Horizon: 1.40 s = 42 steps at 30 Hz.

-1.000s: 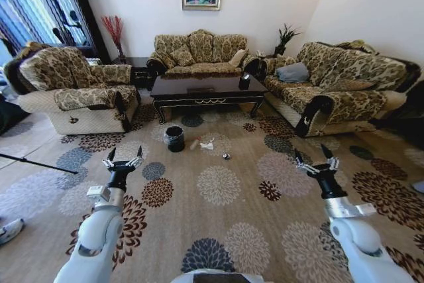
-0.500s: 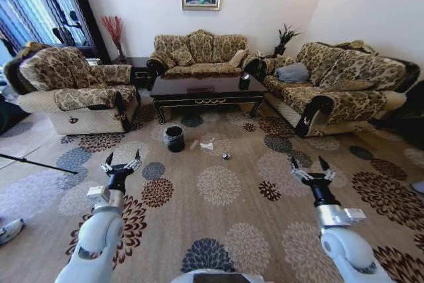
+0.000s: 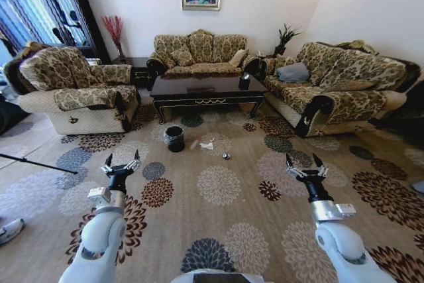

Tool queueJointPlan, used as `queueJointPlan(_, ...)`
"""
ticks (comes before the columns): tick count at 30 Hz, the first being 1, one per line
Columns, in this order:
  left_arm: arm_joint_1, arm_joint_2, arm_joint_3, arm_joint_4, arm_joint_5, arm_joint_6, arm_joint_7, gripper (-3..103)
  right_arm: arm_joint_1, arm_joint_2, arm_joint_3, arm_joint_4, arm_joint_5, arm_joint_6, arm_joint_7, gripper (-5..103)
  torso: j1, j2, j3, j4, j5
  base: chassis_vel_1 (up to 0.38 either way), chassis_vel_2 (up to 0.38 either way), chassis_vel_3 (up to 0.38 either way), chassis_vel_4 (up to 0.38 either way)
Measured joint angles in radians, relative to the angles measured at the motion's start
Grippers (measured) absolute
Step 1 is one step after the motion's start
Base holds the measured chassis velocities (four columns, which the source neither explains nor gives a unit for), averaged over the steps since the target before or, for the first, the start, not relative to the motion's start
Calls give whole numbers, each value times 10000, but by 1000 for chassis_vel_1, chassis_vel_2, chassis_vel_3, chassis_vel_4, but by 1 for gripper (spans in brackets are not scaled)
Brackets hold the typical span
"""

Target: Move to the front of the table and pick up the trash from the floor, then place it into the trash bin.

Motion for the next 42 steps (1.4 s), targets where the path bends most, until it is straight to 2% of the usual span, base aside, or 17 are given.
queueJointPlan(5,-78,93,-16,82,-124,105,-51,100,260,-248,-206,-421,70,-22,87,100,-87,-171,-84,-1,0,0,0,0,0)
queueJointPlan(15,-87,-182,142,407,209,120,-62,100,647,19,-643,-707,70,24,384,100,-324,-679,-357,0,0,0,0,0,0)
queueJointPlan(20,-52,-360,353,362,292,118,-62,100,590,216,-517,-750,-105,-5,923,100,-438,-943,-505,-3,-2,0,0,0,0)
queueJointPlan(22,28,-389,384,280,304,110,-60,100,501,267,-474,-824,-188,192,1081,100,-502,-1080,-585,-2,3,0,0,0,0)
queueJointPlan(25,40,-342,369,281,294,99,-56,100,466,255,-397,-882,-231,333,1042,100,-558,-1205,-653,-2,-1,0,0,0,0)
queueJointPlan(29,40,-183,290,303,200,89,-46,100,499,202,-301,-894,28,509,478,100,-670,-1480,-811,0,0,0,0,0,0)
queueJointPlan(34,50,-165,244,250,152,74,-32,100,472,100,-217,-790,77,532,148,100,-781,-1729,-951,0,-1,0,0,0,0)
queueJointPlan(42,107,9,101,-60,25,77,-9,100,354,-81,-37,-736,-48,516,26,100,-922,-2045,-1129,-1,-1,0,0,0,0)
